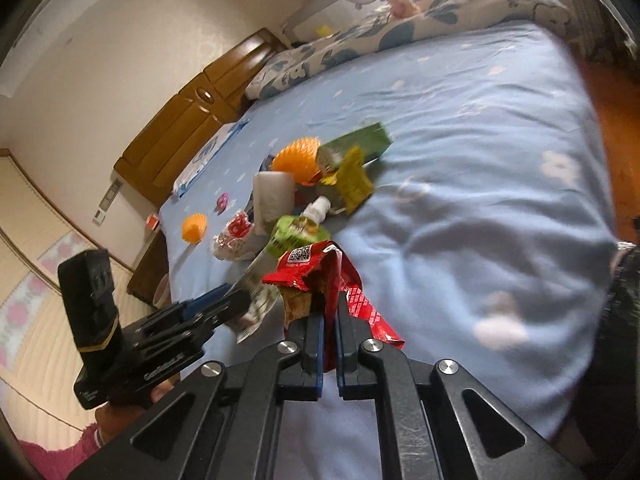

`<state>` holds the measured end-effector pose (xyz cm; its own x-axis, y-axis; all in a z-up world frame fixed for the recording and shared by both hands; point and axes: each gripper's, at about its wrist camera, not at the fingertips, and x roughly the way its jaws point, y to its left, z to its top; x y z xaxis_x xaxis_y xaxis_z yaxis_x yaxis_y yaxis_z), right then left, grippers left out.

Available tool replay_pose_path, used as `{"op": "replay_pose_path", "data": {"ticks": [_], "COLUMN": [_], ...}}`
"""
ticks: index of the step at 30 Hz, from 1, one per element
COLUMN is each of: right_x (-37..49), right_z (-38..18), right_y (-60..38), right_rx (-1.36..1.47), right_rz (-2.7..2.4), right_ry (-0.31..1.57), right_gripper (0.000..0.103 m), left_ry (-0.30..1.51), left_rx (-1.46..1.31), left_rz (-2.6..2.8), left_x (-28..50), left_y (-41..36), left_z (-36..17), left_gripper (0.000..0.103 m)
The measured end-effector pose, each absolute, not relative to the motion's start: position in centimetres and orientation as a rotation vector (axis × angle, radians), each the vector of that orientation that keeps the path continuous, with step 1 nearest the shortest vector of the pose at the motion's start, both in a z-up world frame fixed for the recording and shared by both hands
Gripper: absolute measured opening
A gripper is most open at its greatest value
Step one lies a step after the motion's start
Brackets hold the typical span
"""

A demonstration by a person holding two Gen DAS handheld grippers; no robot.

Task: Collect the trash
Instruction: 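Grasp the green drink pouch with left tool while right tool holds red chip bag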

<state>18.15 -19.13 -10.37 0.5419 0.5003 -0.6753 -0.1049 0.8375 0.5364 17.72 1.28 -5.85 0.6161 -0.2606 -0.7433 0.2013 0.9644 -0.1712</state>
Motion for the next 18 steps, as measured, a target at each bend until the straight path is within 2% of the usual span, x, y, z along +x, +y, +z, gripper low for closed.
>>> {"op": "replay_pose_path", "data": {"ticks": [8,10,12,13,15,17,18], "right_x": [15.7,15.2,14.7,14.5,14.2,13.9,13.8], "right_z": [-10.0,-10.0,-10.2,-10.3,-10.3,-10.2,-10.2], "right_y": [-22.1,-22.7,-23.3,-23.5,-23.8,-24.1,-24.2], "right_rx": [0.501,0.511,0.522,0.532,0.543,0.546,0.548], "right_rz": [0.318,0.309,0.299,0.295,0.288,0.282,0.280], "right_ry": [0.925,0.924,0.923,0.923,0.919,0.914,0.911], "right_gripper": [0.004,0.004,0.004,0.004,0.004,0.004,0.004], "left_ry": [0.938,0.953,0.958,0.966,0.980,0.993,0.997], "left_rx": [-0.035,-0.010,0.024,0.039,0.044,0.042,0.041], "left_rz": [-0.294,-0.276,-0.245,-0.240,-0.256,-0.292,-0.303], "left_x": [16.5,16.7,16.9,17.3,17.7,18.0,18.1], "left_y": [-0.9,-1.4,-1.9,-2.1,-2.8,-3.3,-3.6], "left_z": [-7.2,-7.4,-7.5,-7.8,-8.3,-8.8,-9.1], "left_gripper": [0.034,0.060,0.072,0.073,0.072,0.042,0.038]}}
